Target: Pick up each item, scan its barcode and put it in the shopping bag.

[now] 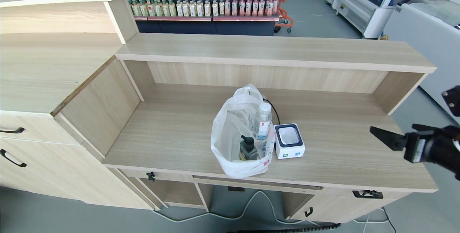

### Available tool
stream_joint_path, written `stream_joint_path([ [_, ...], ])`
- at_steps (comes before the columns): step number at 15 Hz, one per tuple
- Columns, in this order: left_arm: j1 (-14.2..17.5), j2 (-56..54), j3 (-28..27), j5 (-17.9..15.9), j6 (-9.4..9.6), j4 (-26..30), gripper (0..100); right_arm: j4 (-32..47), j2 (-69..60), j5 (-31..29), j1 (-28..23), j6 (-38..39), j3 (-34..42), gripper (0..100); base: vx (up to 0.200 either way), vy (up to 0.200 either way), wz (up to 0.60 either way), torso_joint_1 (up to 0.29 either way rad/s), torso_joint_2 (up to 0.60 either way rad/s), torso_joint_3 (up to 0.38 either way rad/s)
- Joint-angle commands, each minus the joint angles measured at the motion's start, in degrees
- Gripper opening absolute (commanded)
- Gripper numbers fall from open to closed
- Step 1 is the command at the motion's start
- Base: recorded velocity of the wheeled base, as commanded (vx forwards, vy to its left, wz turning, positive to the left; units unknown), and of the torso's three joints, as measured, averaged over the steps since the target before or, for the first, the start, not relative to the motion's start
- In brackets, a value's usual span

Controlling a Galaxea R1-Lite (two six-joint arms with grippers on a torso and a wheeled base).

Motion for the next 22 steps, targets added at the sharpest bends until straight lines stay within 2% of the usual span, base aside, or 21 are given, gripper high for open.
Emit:
stream_joint_path([
  [1, 0.0, 0.06, 0.0, -0.04, 0.05, 0.0, 100, 11.25, -27.81, -3.53, -3.03, -0.56, 14.41, 100, 0.0, 0.0, 0.0, 0.0, 0.0, 0.0],
  [3, 0.0, 0.06, 0.0, 0.05, -0.04, 0.0, 100, 16.69, -37.3, -3.53, -3.12, -0.56, 18.19, 100, 0.0, 0.0, 0.0, 0.0, 0.0, 0.0],
  [6, 0.0, 0.06, 0.0, -0.04, -0.04, 0.0, 100, 17.66, -48.46, -3.01, -3.03, -0.47, 25.22, 100, 0.0, 0.0, 0.0, 0.0, 0.0, 0.0],
  [8, 0.0, 0.06, 0.0, 0.05, -0.04, 0.0, 100, 27.15, -57.43, -2.3, -3.65, -0.82, 25.22, 100, 0.0, 0.0, 0.0, 0.0, 0.0, 0.0],
  [11, 0.0, -0.02, 0.0, 0.05, -0.04, 0.0, 100, 32.08, -66.13, 0.69, -5.5, -1.09, 25.22, 100, 0.0, 0.0, 0.0, 0.0, 0.0, 0.0],
  [14, 0.0, 0.06, 0.0, -0.04, -0.04, 0.0, 100, 31.99, -68.41, 0.6, -5.06, -4.34, 25.22, 100, 0.0, 0.0, 0.0, 0.0, 0.0, 0.0],
  [22, 0.0, 0.06, 0.0, 0.05, -0.04, 0.0, 100, 33.92, -69.64, -0.98, -5.32, -2.32, 25.22, 100, 0.0, 0.0, 0.0, 0.0, 0.0, 0.0],
])
